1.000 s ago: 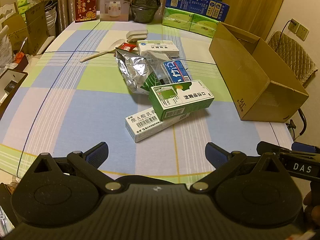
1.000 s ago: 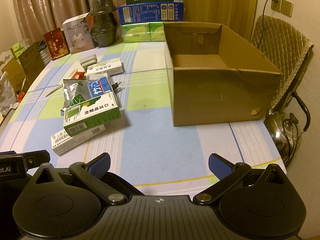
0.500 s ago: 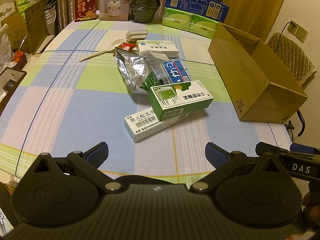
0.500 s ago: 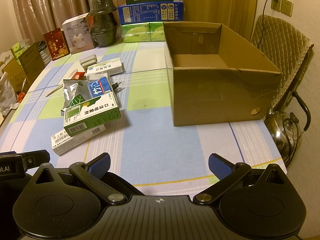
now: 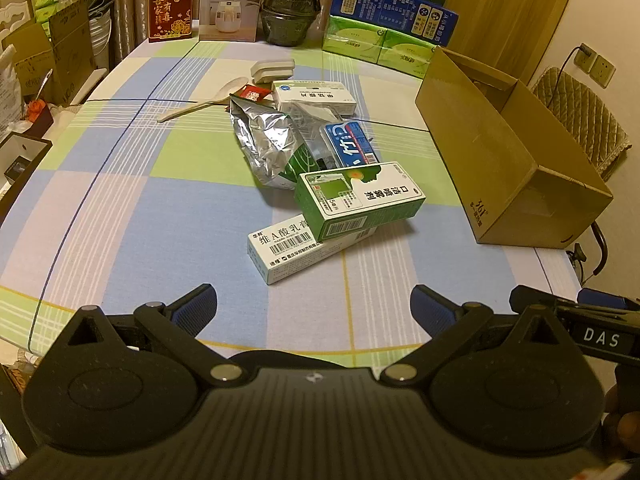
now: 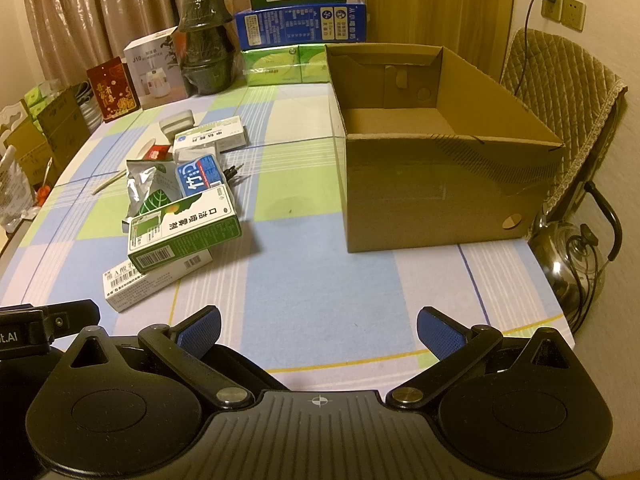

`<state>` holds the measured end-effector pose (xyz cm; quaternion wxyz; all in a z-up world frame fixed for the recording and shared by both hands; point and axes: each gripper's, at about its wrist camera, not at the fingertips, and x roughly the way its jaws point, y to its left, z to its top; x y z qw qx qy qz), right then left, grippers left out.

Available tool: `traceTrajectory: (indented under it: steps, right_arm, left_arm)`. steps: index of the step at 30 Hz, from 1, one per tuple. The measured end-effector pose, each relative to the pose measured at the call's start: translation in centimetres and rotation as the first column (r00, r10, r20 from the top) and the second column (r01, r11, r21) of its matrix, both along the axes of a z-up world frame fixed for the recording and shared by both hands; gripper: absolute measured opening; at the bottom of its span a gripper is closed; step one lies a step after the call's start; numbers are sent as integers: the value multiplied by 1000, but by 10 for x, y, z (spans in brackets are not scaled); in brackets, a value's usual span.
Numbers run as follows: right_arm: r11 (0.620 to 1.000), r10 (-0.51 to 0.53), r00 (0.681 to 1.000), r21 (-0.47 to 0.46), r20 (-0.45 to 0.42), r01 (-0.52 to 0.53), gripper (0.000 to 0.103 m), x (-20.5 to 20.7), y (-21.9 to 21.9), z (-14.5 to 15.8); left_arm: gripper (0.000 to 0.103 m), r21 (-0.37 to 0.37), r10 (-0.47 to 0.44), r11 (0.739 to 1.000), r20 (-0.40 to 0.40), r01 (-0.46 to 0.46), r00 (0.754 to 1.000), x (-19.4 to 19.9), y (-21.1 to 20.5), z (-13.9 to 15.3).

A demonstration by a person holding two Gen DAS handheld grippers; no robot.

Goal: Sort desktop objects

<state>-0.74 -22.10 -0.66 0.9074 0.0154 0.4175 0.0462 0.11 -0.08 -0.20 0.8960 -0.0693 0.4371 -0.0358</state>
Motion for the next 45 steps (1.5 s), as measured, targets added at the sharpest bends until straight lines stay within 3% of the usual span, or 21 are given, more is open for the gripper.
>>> traceTrajectory:
  steps: [12,19,24,28,32,35,37,40,43,45]
  right_arm:
    - [1000,-1,1000,4,2,1,101,1,0,-2]
    - [999,-12,1000,43,22,11,101,-6,-4,14]
    - [998,-16,998,61,65,12,101,-8,-12,29]
    - [996,56,992,69,114,-64,101,-6,-11,44]
    - [972,209,961,67,180,-224,101,-2,3,59]
    - [928,357,918,52,173,-370,101,11,18,69]
    - [877,473,862,-6,182,-480,101,19,33,75]
    - [755,655,731,-174,190,-632,101,24,55,76]
    - [625,779,612,-231,136,-745,101,38,69,67]
    - [516,853,516,-264,76,-815,101,46,76,58]
  left_arm:
    - [101,-20,3,1000,7,-3,1000,-1,2,1]
    - [101,-31,-5,1000,15,5,1000,-2,7,6]
    - [101,10,-39,999,23,39,999,-3,17,12]
    - [101,30,-117,993,28,116,993,-1,23,17]
    - [101,92,-224,971,28,221,974,5,23,23]
    - [101,132,-302,946,30,296,953,11,26,28]
    - [101,143,-359,925,26,352,933,17,29,28]
    - [101,160,-435,889,8,428,900,29,34,24]
    - [101,184,-486,858,-12,479,874,39,37,15]
    - [101,201,-513,837,-34,509,858,47,38,6]
